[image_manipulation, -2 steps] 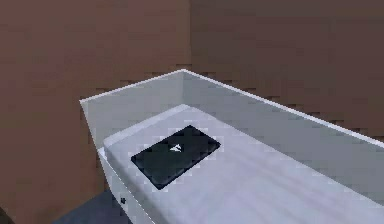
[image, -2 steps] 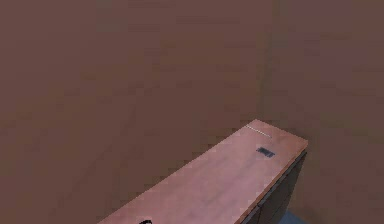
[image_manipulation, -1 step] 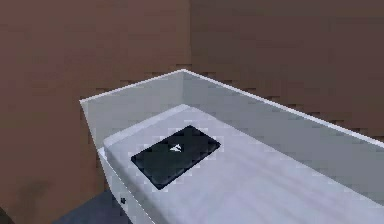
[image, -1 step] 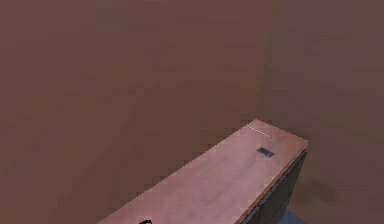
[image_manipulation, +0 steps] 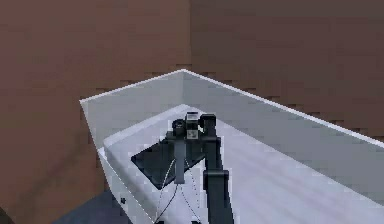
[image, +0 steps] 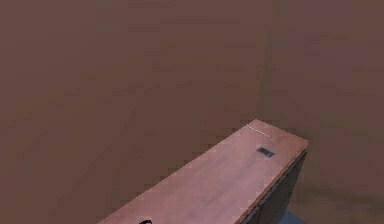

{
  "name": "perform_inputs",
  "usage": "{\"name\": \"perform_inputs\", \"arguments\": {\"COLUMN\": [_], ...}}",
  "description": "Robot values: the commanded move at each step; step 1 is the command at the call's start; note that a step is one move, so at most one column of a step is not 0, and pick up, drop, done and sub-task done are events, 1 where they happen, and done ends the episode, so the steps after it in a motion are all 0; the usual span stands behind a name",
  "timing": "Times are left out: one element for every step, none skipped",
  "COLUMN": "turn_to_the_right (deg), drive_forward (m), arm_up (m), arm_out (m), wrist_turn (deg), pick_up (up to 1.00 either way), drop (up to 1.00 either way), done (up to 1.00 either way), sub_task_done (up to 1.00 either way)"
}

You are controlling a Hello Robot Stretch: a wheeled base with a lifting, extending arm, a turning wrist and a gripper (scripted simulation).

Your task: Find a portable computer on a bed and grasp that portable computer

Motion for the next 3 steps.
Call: {"name": "perform_inputs", "arguments": {"turn_to_the_right": [0.0, 0.0, 0.0], "drive_forward": [0.00, 0.00, 0.00], "arm_up": [0.00, 0.00, 0.00], "arm_out": [0.00, 0.00, 0.00], "wrist_turn": [45.0, 45.0, 45.0], "pick_up": [0.00, 0.00, 0.00], "drop": [0.00, 0.00, 0.00], "done": [0.00, 0.00, 0.00], "sub_task_done": [0.00, 0.00, 0.00]}}
